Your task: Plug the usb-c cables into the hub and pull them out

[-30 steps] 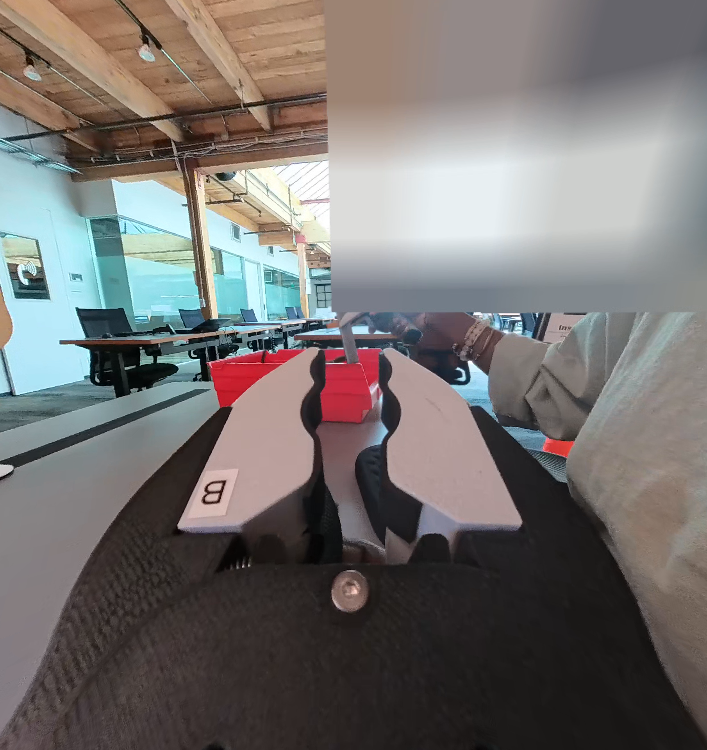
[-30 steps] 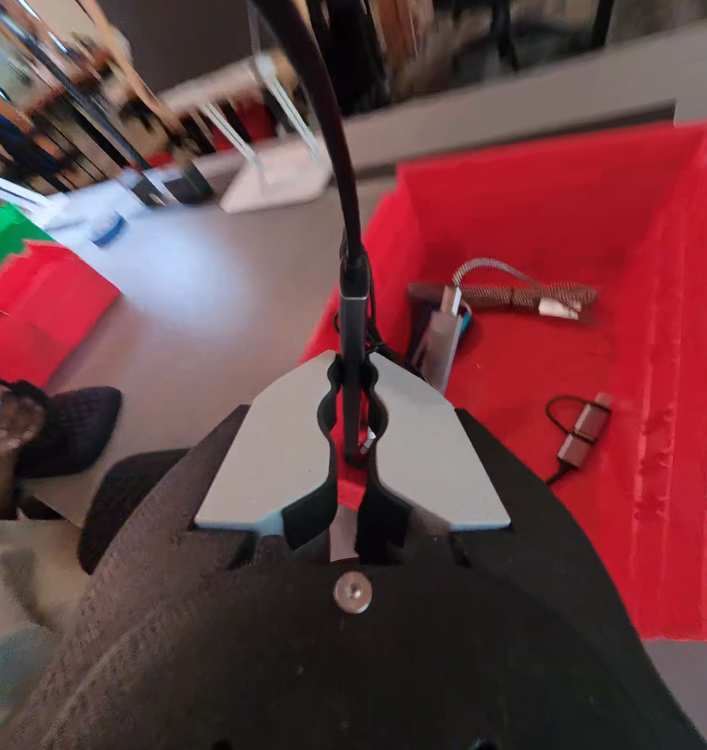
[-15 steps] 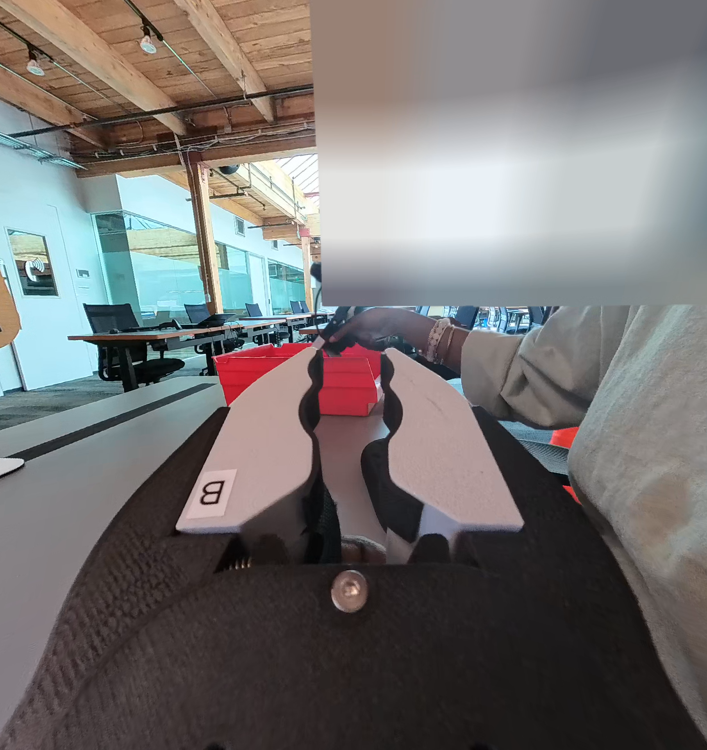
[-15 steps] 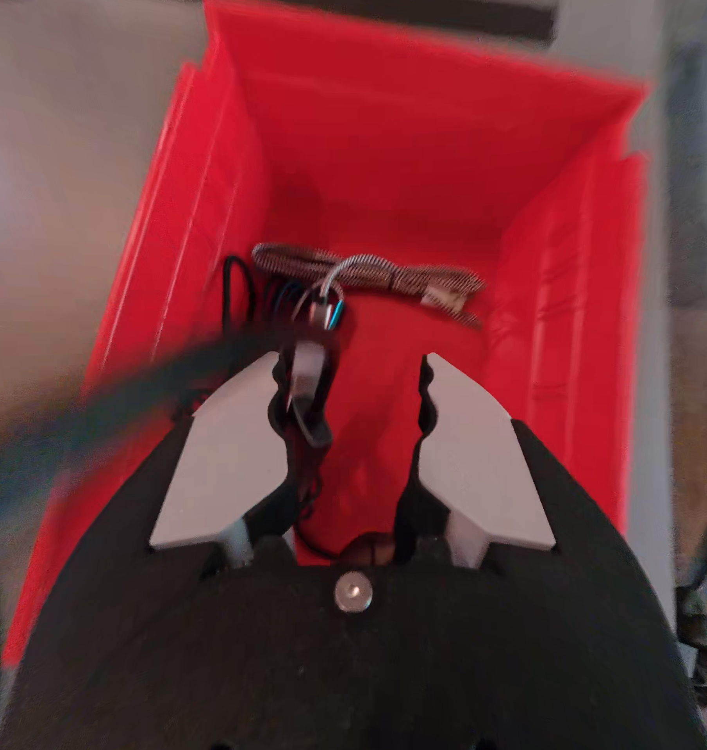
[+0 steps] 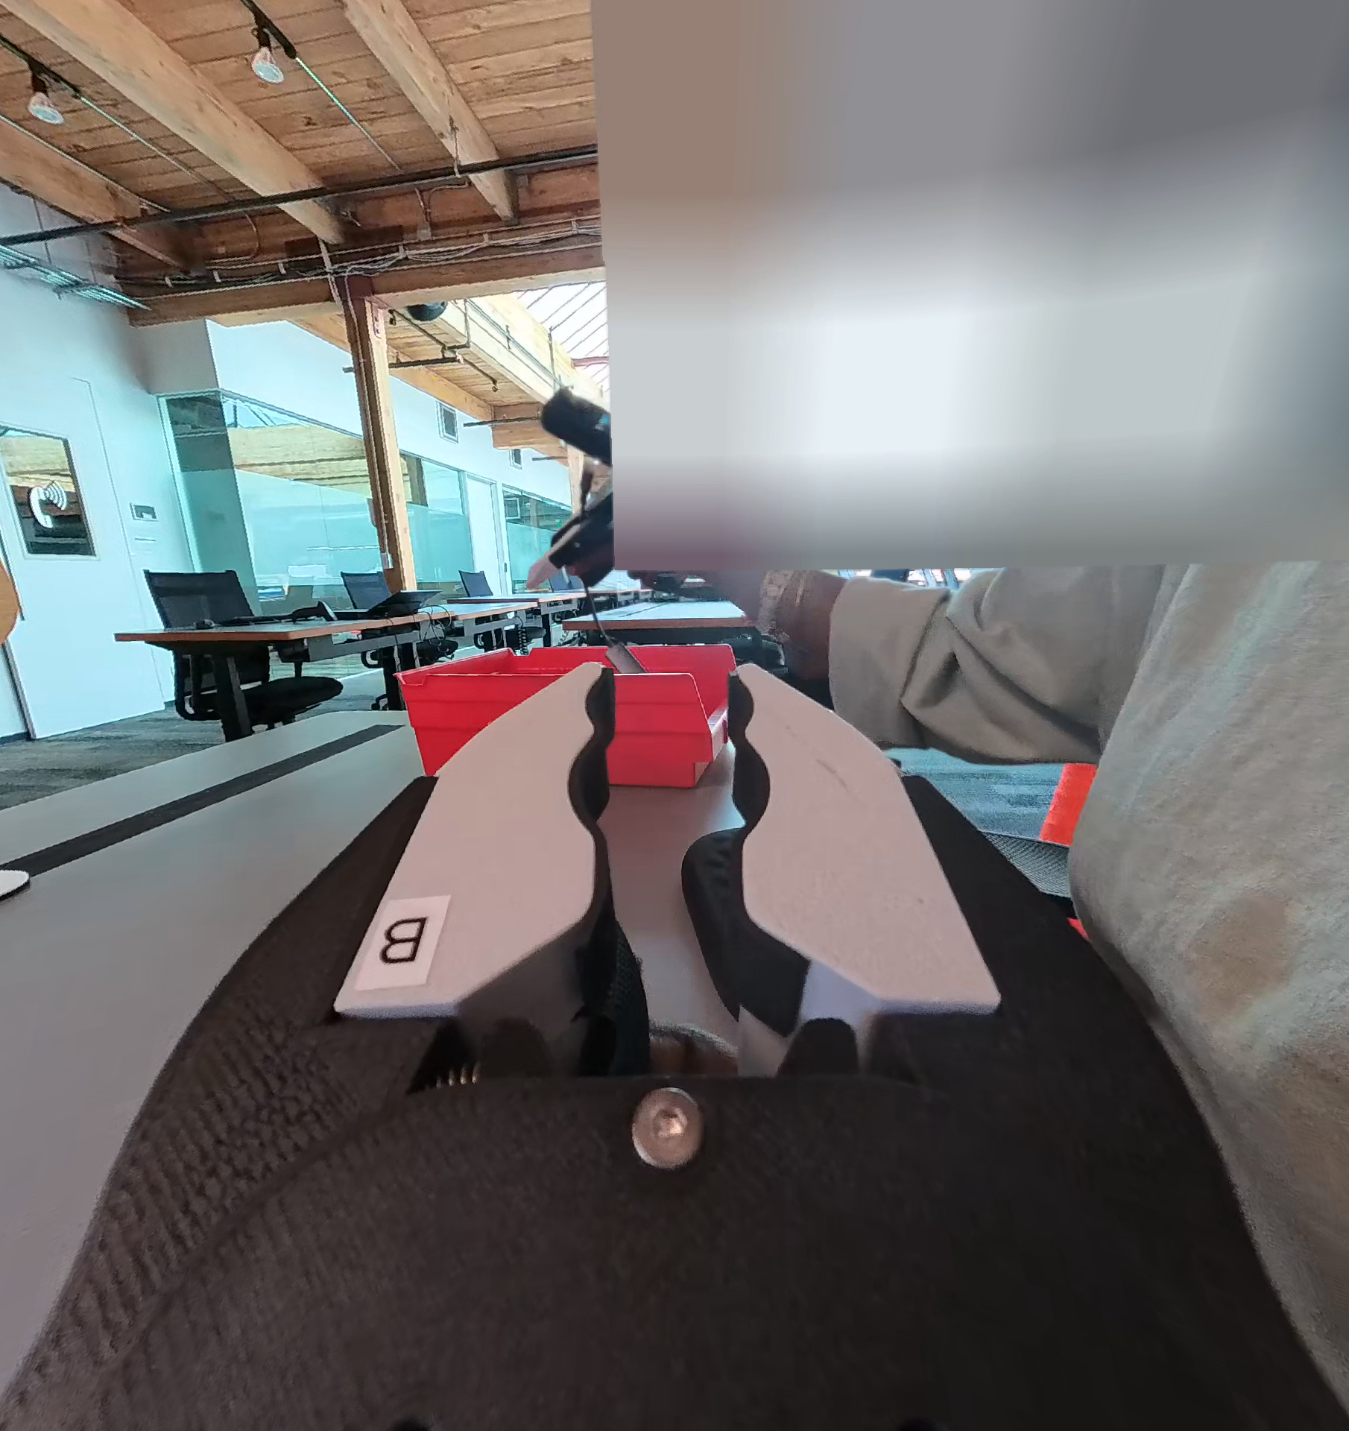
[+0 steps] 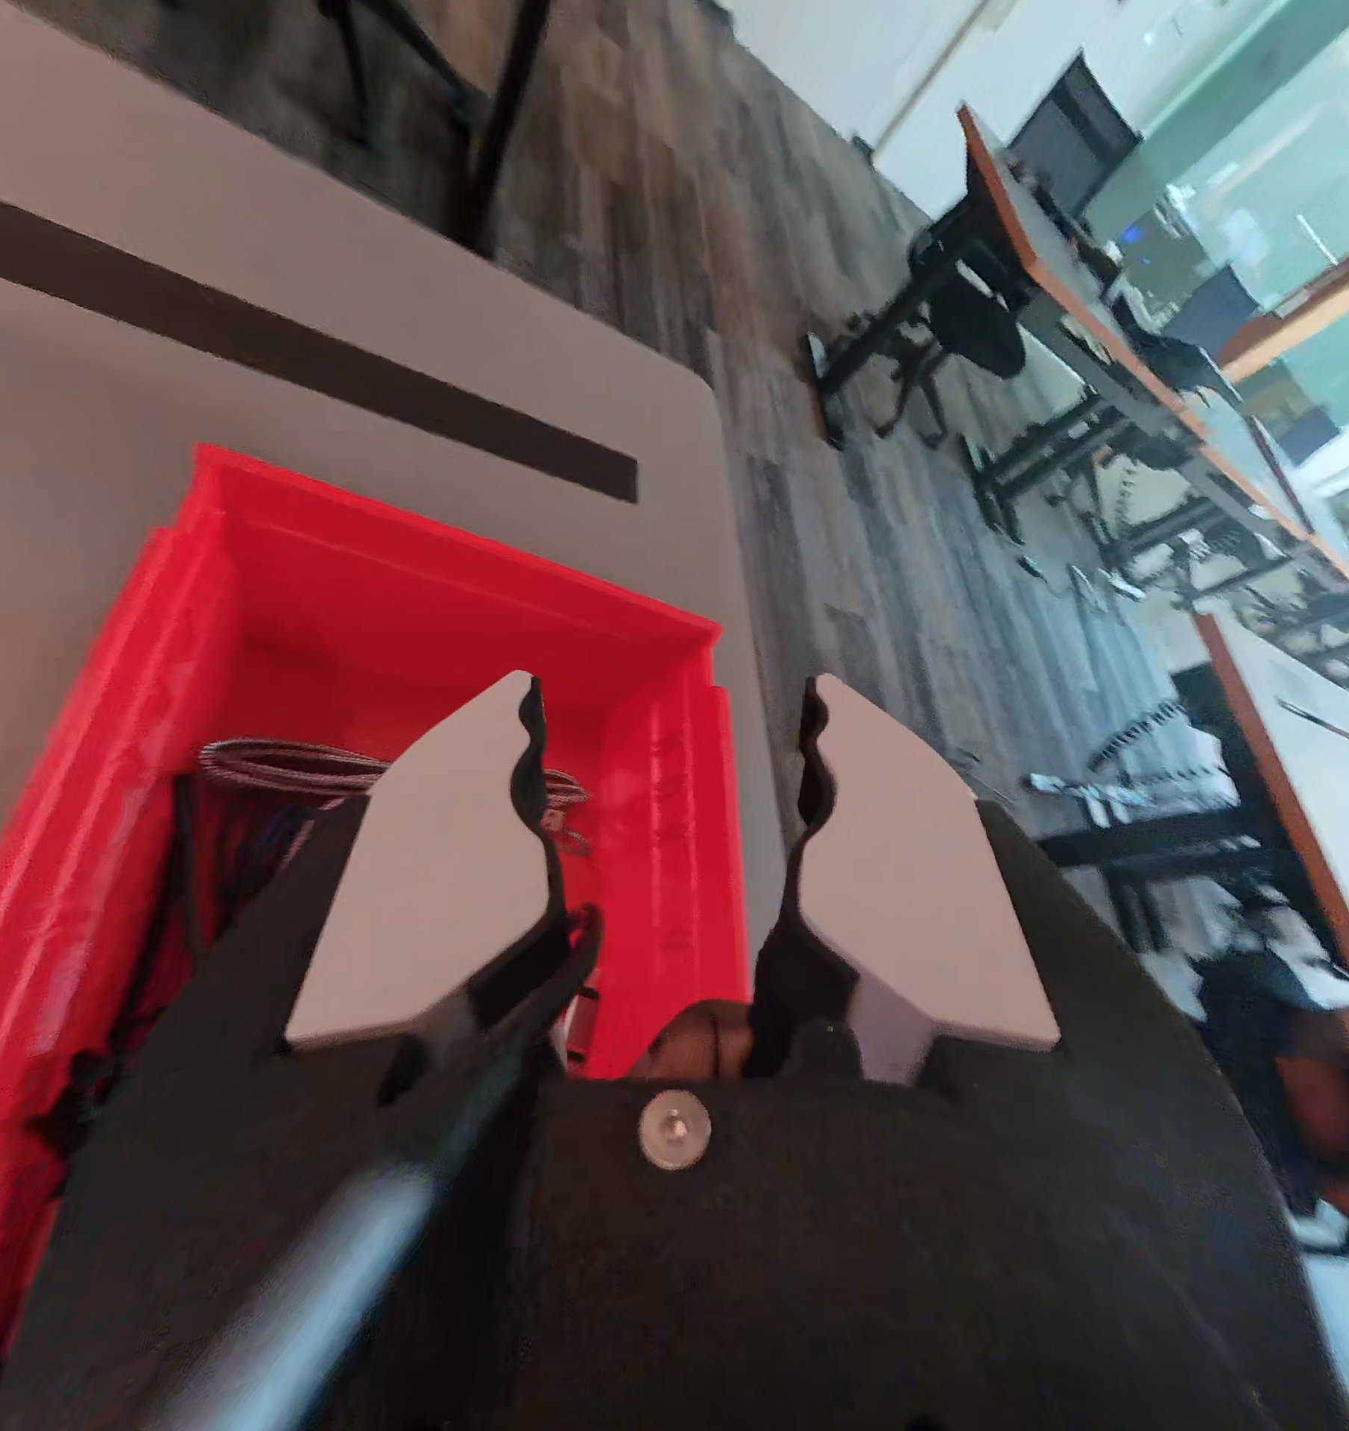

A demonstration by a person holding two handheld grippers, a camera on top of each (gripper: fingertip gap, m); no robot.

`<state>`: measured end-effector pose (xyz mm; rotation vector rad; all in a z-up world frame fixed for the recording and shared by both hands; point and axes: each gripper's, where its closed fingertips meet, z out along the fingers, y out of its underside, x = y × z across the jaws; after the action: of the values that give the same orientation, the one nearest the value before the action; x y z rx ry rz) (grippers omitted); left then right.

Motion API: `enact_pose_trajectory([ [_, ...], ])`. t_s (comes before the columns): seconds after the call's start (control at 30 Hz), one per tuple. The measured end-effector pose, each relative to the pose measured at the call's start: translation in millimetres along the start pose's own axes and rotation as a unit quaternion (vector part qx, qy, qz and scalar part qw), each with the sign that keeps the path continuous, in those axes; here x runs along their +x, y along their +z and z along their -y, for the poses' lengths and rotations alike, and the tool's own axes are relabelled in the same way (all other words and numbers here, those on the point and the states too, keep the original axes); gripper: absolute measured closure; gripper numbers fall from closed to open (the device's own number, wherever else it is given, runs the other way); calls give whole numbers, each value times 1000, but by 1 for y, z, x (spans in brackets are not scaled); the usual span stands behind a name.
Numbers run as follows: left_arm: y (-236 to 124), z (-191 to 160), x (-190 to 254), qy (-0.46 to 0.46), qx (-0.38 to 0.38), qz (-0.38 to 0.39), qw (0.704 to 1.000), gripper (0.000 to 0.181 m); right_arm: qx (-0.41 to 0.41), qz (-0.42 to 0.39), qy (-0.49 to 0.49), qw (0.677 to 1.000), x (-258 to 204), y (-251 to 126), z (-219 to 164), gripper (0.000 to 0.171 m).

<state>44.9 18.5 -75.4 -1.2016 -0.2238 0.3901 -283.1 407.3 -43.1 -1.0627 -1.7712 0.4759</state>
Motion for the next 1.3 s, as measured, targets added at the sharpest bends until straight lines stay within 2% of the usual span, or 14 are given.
enact_pose_trajectory([
  [0.13, 0, 0, -1, -2, -1, 3, 1000, 153, -162, -39, -66, 984, 6, 34, -26, 95],
  [0.23, -1, 0, -2, -6, 1, 4, 1000, 153, -182, 36, -44, 982, -21, 52, -29, 91],
  [0.37, -1, 0, -2, -10, 2, 0, 1000, 153, -94, 224, 134, 961, -61, 50, 12, 84],
  [0.43, -1, 0, -1, -9, 0, -1, 1000, 153, -35, 231, 184, 955, -49, 46, 33, 85],
  [0.63, 0, 0, 0, -11, 0, -4, 1000, 153, 92, 183, 144, 968, -18, 17, 69, 68],
  [0.7, 1, -1, 1, -9, -3, -6, 1000, 153, 101, 160, 115, 975, -7, 9, 72, 71],
  [0.8, 1, -2, 1, -7, -4, -6, 1000, 153, 26, 106, 13, 994, 6, 5, 56, 74],
  [0.9, 1, -1, 1, -6, -3, -5, 1000, 153, 19, 130, 1, 991, 1, -4, 62, 80],
  [0.97, 1, -1, 1, -5, -3, -4, 1000, 153, 42, 119, 6, 992, 7, -10, 68, 98],
  [1.03, 1, -1, 1, -4, -4, -3, 1000, 153, 70, 107, 14, 992, 12, -19, 70, 142],
  [1.1, 0, -1, 1, -4, -3, -2, 1000, 153, 86, 107, 29, 990, 11, -30, 65, 157],
  [1.13, 0, -1, 1, -4, -3, -2, 1000, 153, 86, 112, 39, 989, 8, -37, 59, 157],
  [1.2, 0, 0, 1, -4, -1, -1, 1000, 153, 89, 149, 61, 983, -8, -52, 41, 144],
  [1.3, 0, -1, 1, -3, -2, -1, 1000, 153, 85, 318, 122, 936, -70, -91, 12, 119],
])
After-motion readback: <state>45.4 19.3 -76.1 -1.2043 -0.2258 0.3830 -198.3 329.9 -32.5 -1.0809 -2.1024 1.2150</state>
